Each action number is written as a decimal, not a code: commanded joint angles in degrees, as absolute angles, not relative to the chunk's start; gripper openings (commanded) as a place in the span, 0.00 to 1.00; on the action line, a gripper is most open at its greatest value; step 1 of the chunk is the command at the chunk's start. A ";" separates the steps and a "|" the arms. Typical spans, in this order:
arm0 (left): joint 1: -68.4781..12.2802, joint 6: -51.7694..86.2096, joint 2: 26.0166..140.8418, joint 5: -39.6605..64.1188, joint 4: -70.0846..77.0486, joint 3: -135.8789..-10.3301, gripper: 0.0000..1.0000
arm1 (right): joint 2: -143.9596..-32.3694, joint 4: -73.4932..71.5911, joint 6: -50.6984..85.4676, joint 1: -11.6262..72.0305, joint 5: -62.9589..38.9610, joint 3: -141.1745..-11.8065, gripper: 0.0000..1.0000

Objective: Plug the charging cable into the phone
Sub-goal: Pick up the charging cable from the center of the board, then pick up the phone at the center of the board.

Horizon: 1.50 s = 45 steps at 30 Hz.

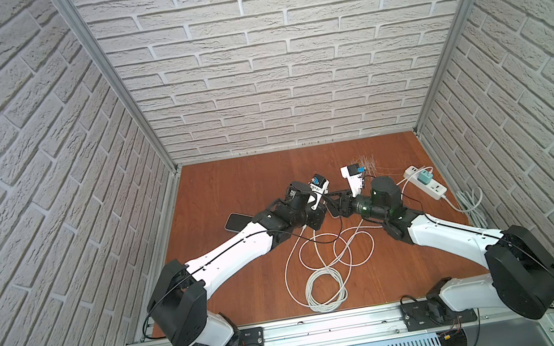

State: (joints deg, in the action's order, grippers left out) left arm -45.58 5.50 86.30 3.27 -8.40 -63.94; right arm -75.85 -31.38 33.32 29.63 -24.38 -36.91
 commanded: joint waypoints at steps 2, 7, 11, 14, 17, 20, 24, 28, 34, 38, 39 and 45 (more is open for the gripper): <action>-45.83 5.62 86.51 4.10 -5.36 -64.17 0.00 | -76.54 -34.29 33.23 29.87 -24.68 -38.07 0.04; -45.85 6.72 86.30 2.13 -5.56 -64.13 0.20 | -75.43 -35.23 32.58 29.82 -24.13 -36.82 0.03; -45.79 7.80 85.15 -0.89 -5.71 -63.54 0.68 | -72.89 -32.94 30.20 29.37 -22.00 -35.49 0.03; -45.32 8.23 83.50 -2.29 -5.80 -62.93 0.89 | -70.10 -29.95 28.74 27.55 -21.25 -33.41 0.03; -43.32 9.64 81.64 -2.07 -5.63 -62.25 0.96 | -65.64 -25.04 28.05 25.06 -19.05 -30.55 0.03; -39.96 11.70 80.66 -0.69 -5.57 -62.08 0.98 | -59.62 -19.83 28.09 22.19 -14.92 -27.07 0.03; -35.50 11.07 85.39 5.18 -10.33 -66.86 0.98 | -52.72 -14.17 29.71 19.61 -9.13 -23.29 0.03; -35.26 3.76 97.41 10.90 -18.88 -76.96 0.98 | -49.19 -13.24 32.45 18.82 -6.78 -19.24 0.03; -37.05 -7.28 115.21 14.74 -29.44 -93.65 0.98 | -44.39 -13.62 33.62 17.99 -5.61 -16.23 0.03; -38.16 -12.02 125.08 13.09 -36.38 -105.93 0.98 | -43.31 -14.21 33.93 17.37 -6.15 -15.35 0.03; -38.27 -12.82 127.40 12.95 -38.18 -109.08 0.98 | -43.33 -14.31 33.97 17.28 -6.23 -15.30 0.03; -38.79 -17.46 136.28 16.30 -44.98 -121.18 0.98 | -44.07 -15.04 34.19 16.73 -7.02 -15.22 0.03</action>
State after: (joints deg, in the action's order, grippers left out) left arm -38.48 -13.02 134.85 13.43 -39.38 -116.62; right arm -43.99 -12.45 33.78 17.26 -7.05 -15.77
